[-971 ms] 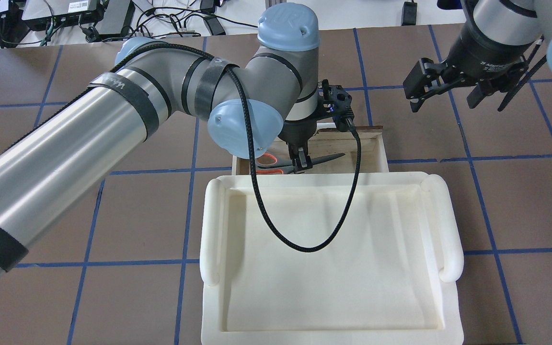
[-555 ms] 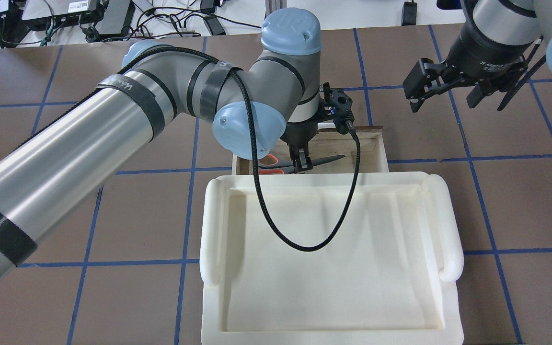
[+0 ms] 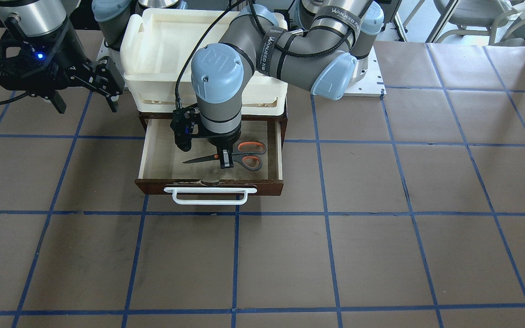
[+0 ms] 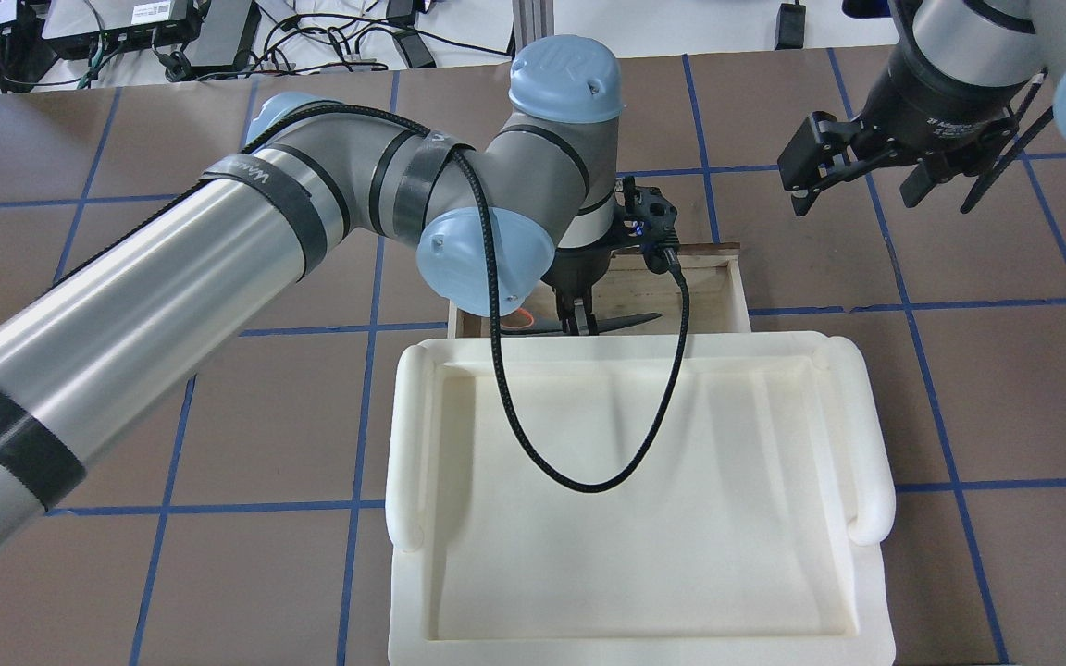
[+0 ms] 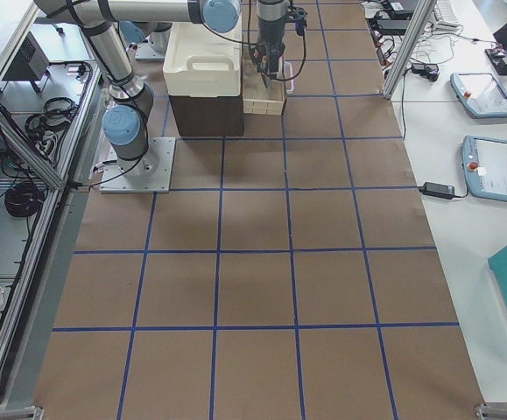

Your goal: Place scissors in drawer with both arms

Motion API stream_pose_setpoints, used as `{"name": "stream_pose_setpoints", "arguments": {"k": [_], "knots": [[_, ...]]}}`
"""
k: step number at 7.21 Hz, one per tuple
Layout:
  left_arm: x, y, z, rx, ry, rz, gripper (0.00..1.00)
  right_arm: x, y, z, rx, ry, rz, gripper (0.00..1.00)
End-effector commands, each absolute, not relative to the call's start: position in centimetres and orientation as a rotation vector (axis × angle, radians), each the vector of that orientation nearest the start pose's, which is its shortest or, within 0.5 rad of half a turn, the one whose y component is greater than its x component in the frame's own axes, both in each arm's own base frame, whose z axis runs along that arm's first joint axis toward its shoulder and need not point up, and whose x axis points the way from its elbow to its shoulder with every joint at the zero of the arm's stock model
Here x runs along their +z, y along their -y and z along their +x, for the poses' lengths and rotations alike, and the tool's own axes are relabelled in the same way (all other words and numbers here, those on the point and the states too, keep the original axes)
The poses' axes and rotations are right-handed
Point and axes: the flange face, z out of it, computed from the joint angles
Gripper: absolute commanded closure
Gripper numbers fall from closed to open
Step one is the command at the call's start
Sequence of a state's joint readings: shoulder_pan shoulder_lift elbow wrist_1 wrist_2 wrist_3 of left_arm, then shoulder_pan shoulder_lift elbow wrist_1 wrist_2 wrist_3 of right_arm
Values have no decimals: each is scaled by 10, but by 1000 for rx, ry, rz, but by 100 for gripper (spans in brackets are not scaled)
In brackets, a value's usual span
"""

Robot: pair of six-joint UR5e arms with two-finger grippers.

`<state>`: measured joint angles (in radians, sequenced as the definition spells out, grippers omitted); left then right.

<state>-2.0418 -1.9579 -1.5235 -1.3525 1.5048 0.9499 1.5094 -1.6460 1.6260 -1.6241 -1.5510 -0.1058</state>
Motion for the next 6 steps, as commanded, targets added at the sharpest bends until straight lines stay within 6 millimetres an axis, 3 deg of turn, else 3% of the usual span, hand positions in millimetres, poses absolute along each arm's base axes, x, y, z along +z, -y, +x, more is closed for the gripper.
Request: {"name": "stream_pose_setpoints", "arguments": {"k": [1, 3, 5, 6], "knots": [[308, 479, -409, 188, -2441, 2115, 68, 502, 475, 106, -120, -3125, -73, 0], [303, 479, -413, 161, -2440, 2116, 2, 503, 475, 106, -125, -3125, -73, 0], [313, 475, -413, 139, -2444, 2105, 0, 502, 475, 106, -125, -3125, -76, 0], [337, 475, -413, 71, -2440, 2101, 0, 502, 475, 106, -125, -3125, -76, 0]]}}
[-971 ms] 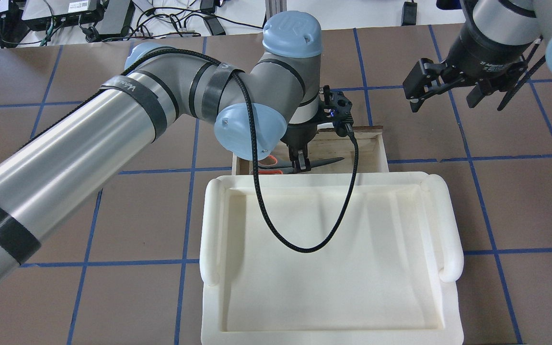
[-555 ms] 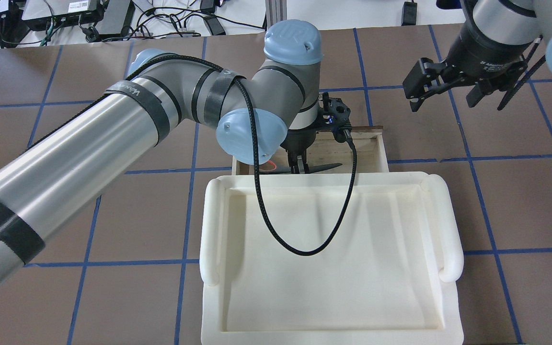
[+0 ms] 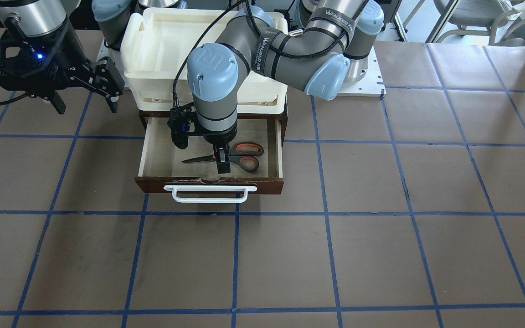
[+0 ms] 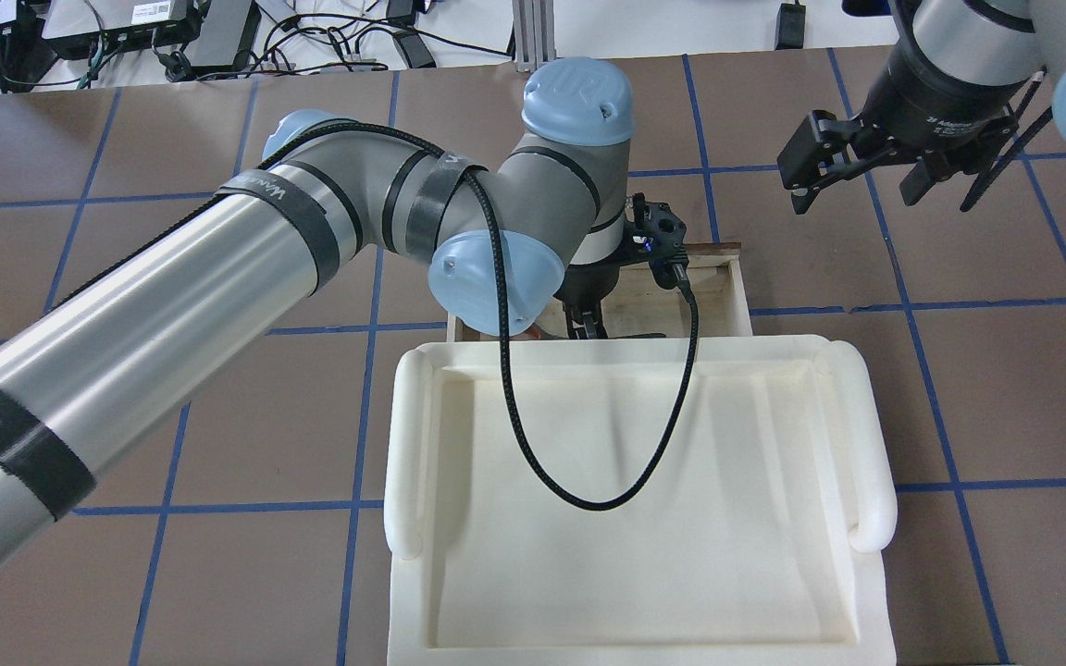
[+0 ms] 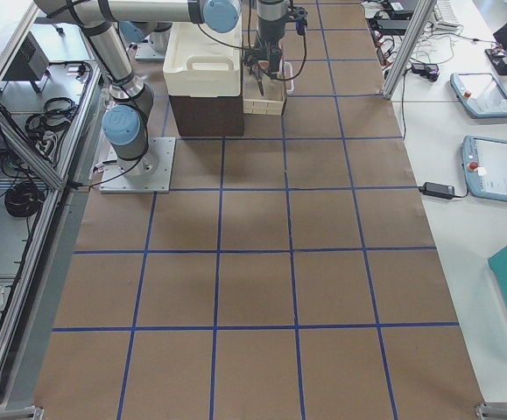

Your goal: Place scissors in drawer with both arms

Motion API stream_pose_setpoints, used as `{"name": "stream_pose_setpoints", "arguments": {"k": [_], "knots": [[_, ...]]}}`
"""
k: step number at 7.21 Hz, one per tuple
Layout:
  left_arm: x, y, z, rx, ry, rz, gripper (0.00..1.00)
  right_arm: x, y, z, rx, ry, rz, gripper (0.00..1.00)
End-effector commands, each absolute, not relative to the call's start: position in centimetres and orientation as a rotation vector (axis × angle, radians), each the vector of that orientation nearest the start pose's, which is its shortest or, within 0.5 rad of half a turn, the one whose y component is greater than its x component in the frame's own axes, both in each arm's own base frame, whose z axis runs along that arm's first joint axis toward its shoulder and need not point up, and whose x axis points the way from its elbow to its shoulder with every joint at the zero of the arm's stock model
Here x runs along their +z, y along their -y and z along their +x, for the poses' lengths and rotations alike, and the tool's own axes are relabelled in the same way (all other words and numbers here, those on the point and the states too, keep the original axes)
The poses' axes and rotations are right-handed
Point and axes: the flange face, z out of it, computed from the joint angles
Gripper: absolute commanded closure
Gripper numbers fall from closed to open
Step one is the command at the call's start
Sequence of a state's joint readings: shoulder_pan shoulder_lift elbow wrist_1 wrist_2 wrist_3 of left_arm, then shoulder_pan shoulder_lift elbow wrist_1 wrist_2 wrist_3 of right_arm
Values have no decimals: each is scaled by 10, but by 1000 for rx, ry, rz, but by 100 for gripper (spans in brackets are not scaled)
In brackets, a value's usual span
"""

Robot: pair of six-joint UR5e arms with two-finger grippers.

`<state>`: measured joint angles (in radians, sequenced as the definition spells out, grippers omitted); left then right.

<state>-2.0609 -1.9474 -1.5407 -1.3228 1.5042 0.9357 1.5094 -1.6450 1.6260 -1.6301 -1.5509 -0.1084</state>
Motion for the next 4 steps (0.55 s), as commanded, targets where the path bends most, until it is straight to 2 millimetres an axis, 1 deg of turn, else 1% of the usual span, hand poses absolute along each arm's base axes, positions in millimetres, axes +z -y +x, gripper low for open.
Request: {"name": "stream_pose_setpoints", "arguments": {"k": [1, 2, 3, 4], "knots": [[363, 472, -409, 9, -2434, 2091, 0, 502, 476, 106, -127, -3125, -76, 0], [396, 471, -399, -60, -2453, 2050, 0, 502, 476, 106, -129, -3124, -76, 0], [428, 467, -383, -81, -2547, 1927, 0, 502, 476, 106, -127, -3123, -76, 0], [450, 464, -360, -57, -2655, 1787, 0, 502, 476, 106, -129, -3124, -76, 0]]}}
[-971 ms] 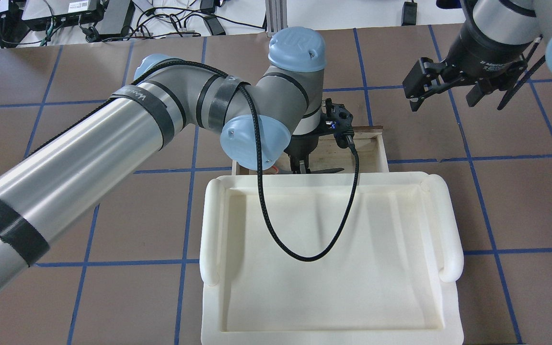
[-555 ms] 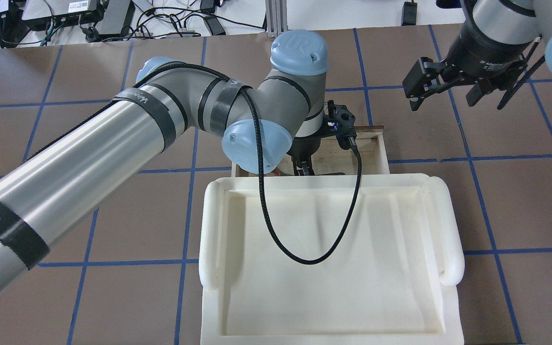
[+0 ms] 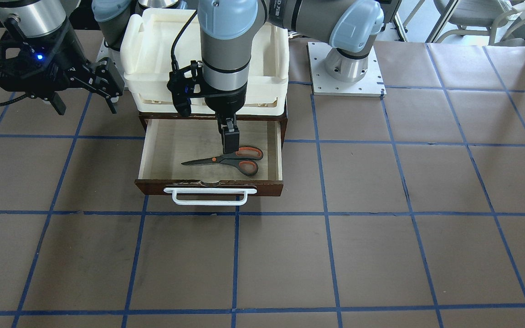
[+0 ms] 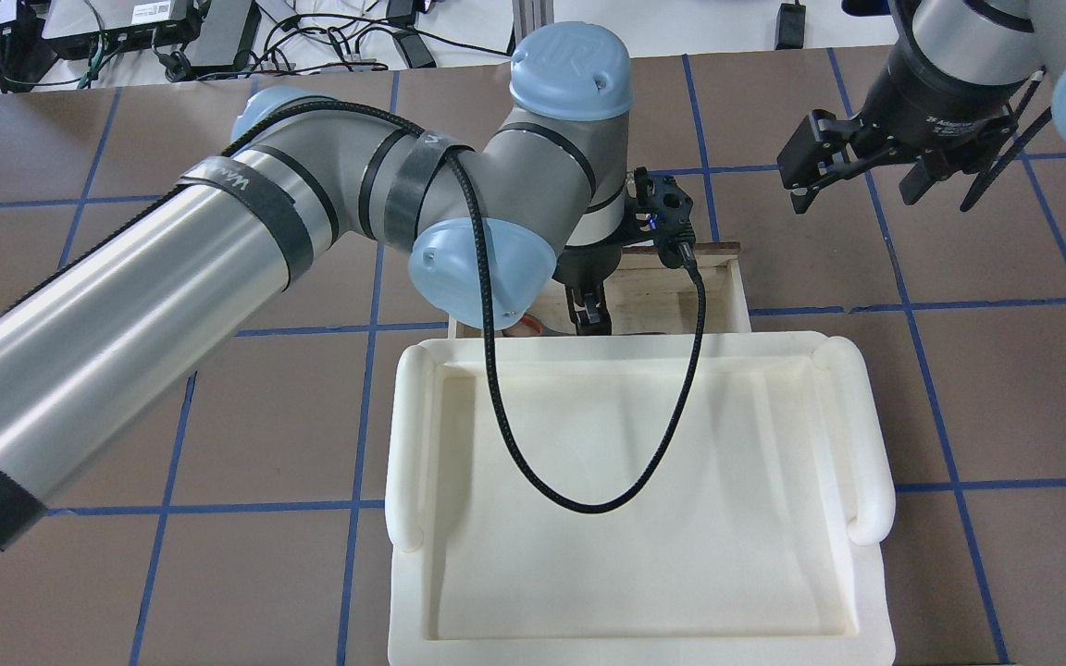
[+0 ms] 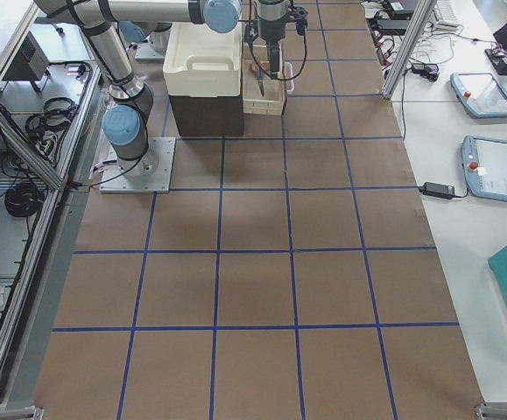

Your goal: Place scissors in drawer with both arms

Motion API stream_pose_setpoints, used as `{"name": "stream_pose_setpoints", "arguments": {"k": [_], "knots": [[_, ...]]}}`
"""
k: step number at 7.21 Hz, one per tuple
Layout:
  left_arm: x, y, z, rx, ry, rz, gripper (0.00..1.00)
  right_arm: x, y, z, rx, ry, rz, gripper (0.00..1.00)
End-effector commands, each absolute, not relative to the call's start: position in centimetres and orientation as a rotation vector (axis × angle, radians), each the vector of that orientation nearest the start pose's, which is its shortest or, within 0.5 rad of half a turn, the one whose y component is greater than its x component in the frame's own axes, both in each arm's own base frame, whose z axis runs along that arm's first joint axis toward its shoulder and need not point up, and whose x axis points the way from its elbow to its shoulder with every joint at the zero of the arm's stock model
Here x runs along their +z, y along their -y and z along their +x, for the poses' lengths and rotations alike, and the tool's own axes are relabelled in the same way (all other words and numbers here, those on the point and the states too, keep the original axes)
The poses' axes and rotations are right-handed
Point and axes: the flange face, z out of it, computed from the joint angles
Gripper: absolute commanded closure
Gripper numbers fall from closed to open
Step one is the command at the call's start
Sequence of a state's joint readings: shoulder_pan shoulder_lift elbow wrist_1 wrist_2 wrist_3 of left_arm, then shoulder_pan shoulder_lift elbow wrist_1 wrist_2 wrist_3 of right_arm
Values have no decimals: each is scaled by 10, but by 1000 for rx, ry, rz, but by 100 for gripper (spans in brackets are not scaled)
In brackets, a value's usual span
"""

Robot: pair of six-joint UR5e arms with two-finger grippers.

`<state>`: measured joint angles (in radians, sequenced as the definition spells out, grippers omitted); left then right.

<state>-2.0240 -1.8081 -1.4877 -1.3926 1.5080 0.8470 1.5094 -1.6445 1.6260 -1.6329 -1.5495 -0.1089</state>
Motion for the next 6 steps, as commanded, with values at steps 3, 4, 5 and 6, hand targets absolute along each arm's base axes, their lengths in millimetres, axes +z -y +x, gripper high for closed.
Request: {"name": "stream_pose_setpoints", "arguments": {"k": [3, 4, 5, 6], "knots": [[484, 488, -230, 42, -3019, 1081, 0, 502, 476, 106, -129, -3124, -76, 0], [492, 485, -207, 59, -3051, 983, 0, 502, 476, 106, -129, -3124, -76, 0], [502, 487, -189, 34, -3066, 699, 0, 502, 476, 106, -129, -3124, -73, 0], [517, 479, -186, -21, -3108, 454, 0, 502, 476, 106, -129, -3124, -76, 0]]}}
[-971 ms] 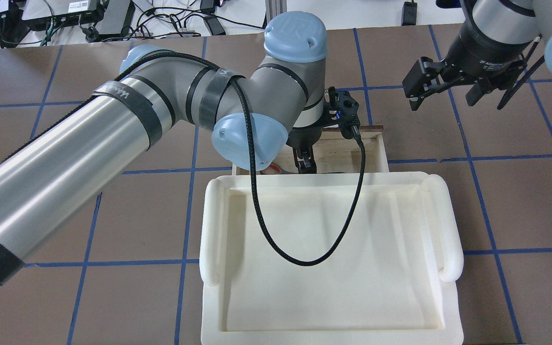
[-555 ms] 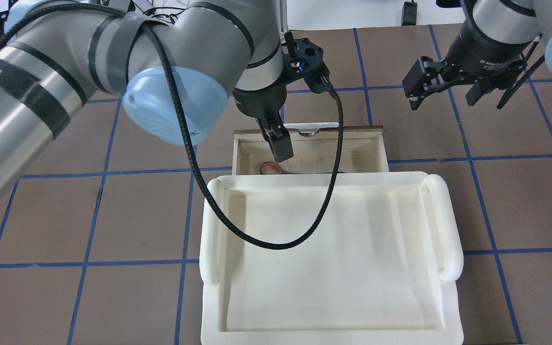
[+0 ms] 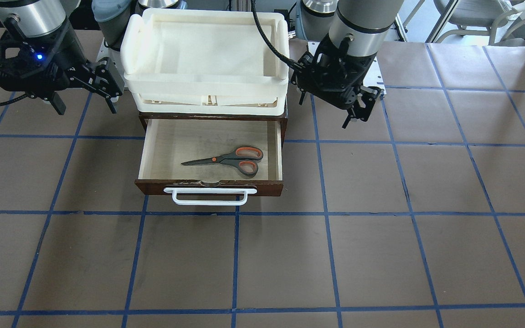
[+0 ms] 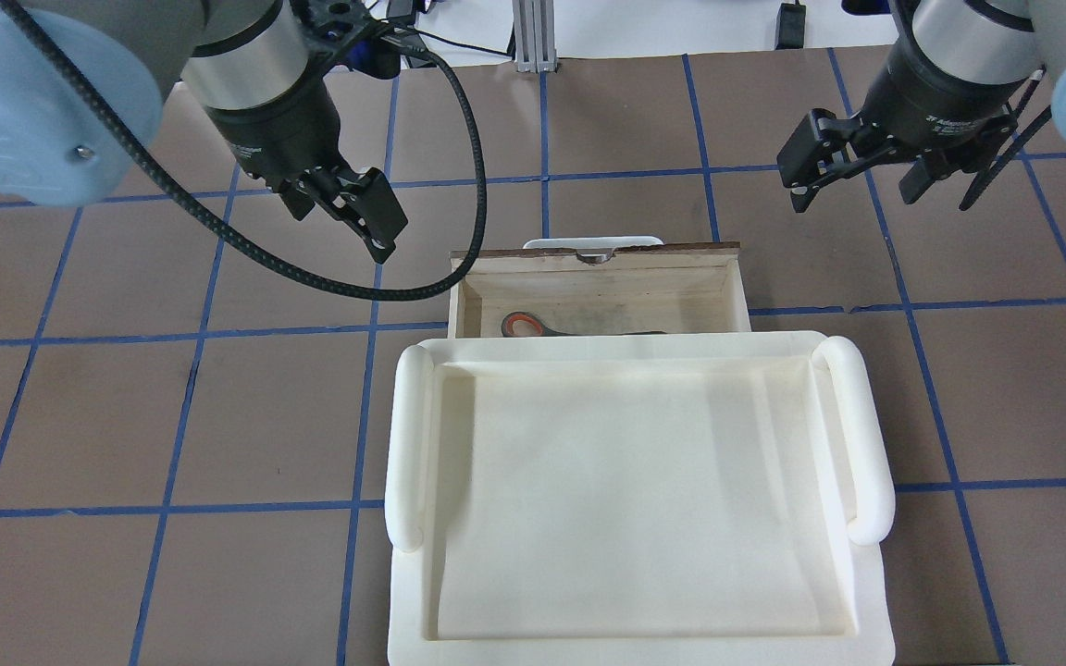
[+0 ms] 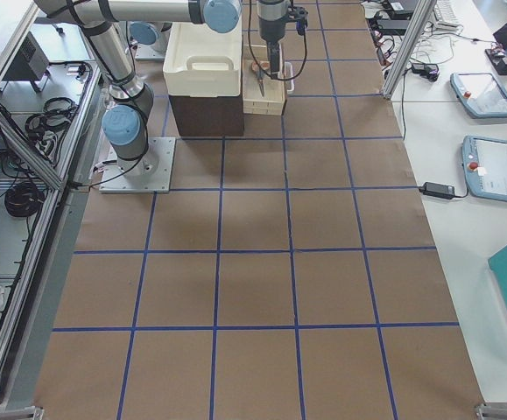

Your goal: Place scissors in drawer with both arms

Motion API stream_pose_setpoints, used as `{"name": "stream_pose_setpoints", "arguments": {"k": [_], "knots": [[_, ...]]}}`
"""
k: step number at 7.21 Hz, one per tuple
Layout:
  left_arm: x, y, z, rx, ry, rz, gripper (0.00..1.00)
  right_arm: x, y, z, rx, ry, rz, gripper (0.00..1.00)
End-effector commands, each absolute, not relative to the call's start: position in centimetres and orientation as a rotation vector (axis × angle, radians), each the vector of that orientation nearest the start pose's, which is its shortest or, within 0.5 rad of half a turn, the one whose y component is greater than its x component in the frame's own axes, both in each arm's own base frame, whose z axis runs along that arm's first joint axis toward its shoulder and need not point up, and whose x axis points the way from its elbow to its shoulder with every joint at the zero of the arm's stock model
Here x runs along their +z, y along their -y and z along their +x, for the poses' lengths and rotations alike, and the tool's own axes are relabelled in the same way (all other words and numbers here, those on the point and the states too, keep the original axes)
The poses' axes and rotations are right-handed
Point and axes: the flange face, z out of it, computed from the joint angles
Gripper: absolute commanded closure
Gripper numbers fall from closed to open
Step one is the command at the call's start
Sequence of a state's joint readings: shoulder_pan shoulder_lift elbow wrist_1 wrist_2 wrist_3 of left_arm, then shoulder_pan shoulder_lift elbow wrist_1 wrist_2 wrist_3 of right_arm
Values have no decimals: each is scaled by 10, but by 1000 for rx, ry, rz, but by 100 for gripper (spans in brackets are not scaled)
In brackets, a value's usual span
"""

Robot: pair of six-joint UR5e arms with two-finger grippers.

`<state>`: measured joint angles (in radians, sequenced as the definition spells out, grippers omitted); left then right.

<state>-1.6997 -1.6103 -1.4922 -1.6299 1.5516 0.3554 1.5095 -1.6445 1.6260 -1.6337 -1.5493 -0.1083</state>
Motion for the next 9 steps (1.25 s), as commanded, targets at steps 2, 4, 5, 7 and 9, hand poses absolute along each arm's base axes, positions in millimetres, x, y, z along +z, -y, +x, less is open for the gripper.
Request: {"name": "stream_pose_setpoints", "arguments": {"k": [2, 4, 5, 7, 9], "knots": [[528, 468, -178, -39, -3137, 278, 0, 502, 476, 106, -129, -3124, -76, 0], [520, 473, -147, 6, -3157, 166, 1, 502, 476, 106, -129, -3124, -76, 0], [523, 470, -139, -8, -3183, 130, 2, 502, 476, 106, -129, -3124, -76, 0], [532, 461, -137, -34, -3155, 49, 2, 502, 476, 106, -129, -3124, -73, 0], [530, 460, -130, -31, -3133, 34, 2, 502, 476, 106, -129, -3124, -73, 0]]}}
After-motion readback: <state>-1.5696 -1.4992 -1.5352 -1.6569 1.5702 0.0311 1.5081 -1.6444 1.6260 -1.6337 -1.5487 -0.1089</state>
